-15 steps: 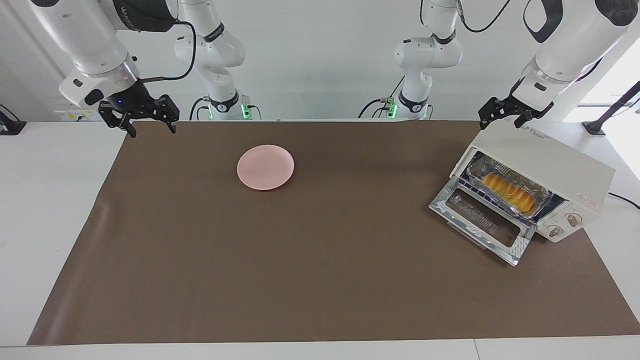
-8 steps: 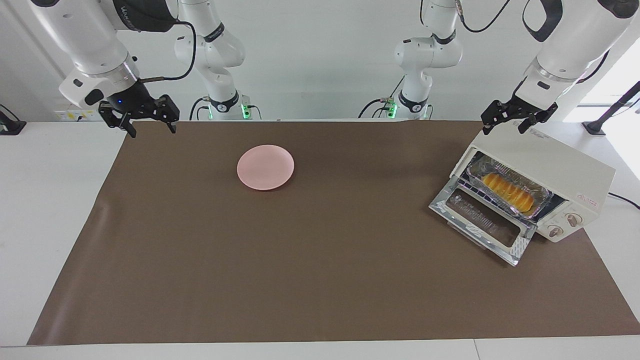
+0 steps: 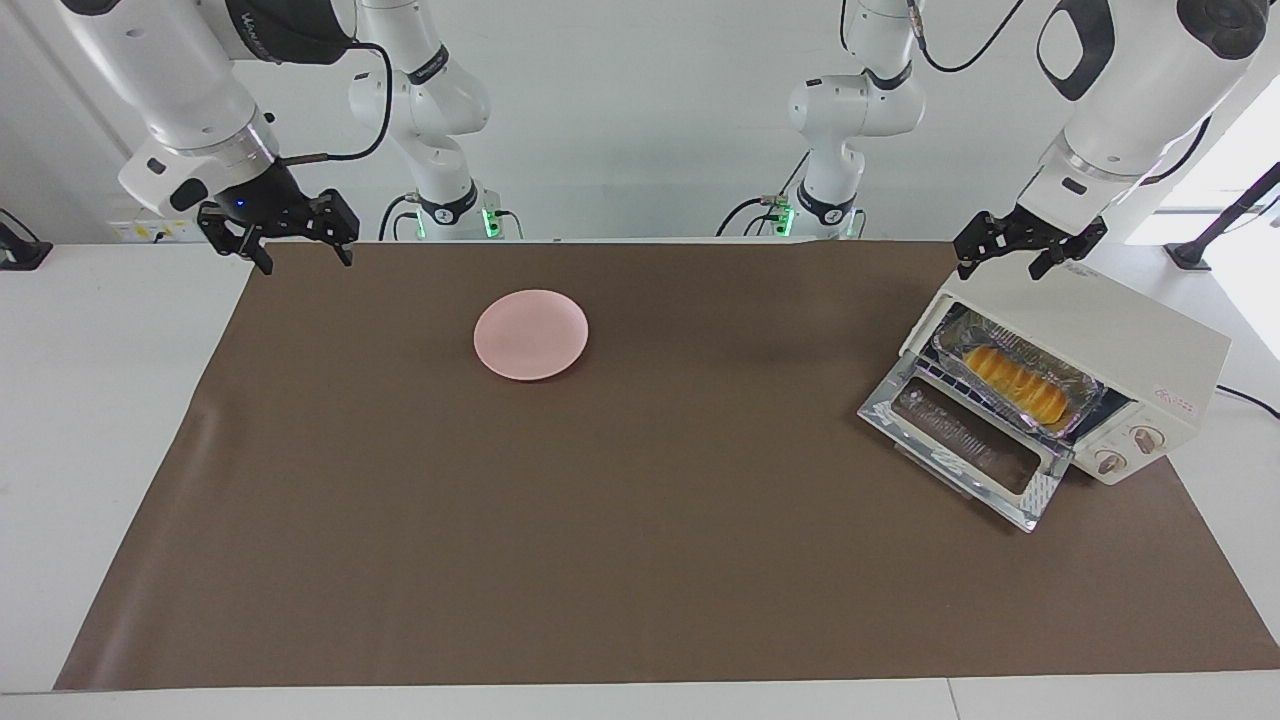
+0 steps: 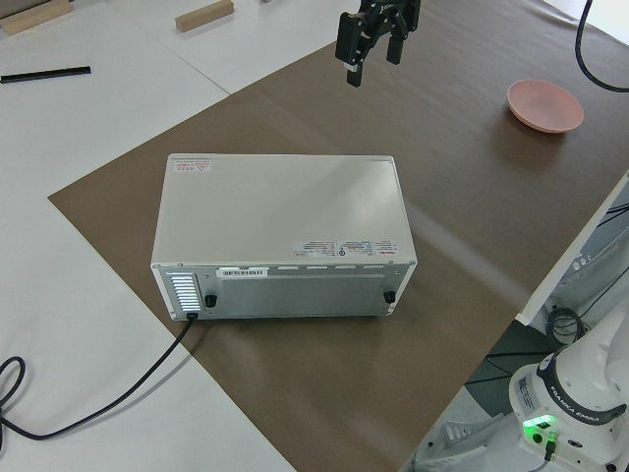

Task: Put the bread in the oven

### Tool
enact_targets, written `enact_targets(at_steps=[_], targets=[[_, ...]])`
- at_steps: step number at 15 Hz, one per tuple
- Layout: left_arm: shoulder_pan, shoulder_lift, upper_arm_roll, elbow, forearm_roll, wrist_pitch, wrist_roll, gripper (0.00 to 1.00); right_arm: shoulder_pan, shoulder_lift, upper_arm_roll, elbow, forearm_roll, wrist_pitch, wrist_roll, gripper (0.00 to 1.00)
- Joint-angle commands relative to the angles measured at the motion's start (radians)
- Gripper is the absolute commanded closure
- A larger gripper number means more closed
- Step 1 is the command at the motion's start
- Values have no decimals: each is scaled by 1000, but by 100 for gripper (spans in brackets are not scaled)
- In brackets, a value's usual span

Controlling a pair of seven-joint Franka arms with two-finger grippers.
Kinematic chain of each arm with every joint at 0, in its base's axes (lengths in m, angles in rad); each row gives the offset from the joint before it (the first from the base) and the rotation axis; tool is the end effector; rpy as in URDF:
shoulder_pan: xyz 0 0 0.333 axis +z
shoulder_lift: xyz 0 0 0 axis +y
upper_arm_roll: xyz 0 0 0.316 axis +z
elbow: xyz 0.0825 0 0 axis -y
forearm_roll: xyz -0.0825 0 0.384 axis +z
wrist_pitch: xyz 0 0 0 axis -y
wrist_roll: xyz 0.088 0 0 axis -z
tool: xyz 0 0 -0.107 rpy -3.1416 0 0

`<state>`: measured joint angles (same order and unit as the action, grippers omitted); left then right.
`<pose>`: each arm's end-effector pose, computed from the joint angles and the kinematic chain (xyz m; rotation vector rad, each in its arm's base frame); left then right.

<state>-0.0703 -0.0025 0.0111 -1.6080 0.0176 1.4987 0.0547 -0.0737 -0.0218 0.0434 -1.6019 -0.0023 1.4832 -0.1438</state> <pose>0.5436 -0.0302 0.6026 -3.1143 0.1770 0.1667 0.5373 -0.0163 0.6146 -3.1277 -0.1775 0.1518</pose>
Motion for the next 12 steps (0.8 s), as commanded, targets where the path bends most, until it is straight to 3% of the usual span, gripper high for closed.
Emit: enact_targets(at_steps=[1, 12], targets=[[12, -20, -17, -45, -13, 20, 19, 0, -20, -23, 15, -26, -15, -3, -19, 0], [24, -13, -37, -43, -19, 28, 4, 0, -18, -23, 15, -24, -15, -4, -19, 0]])
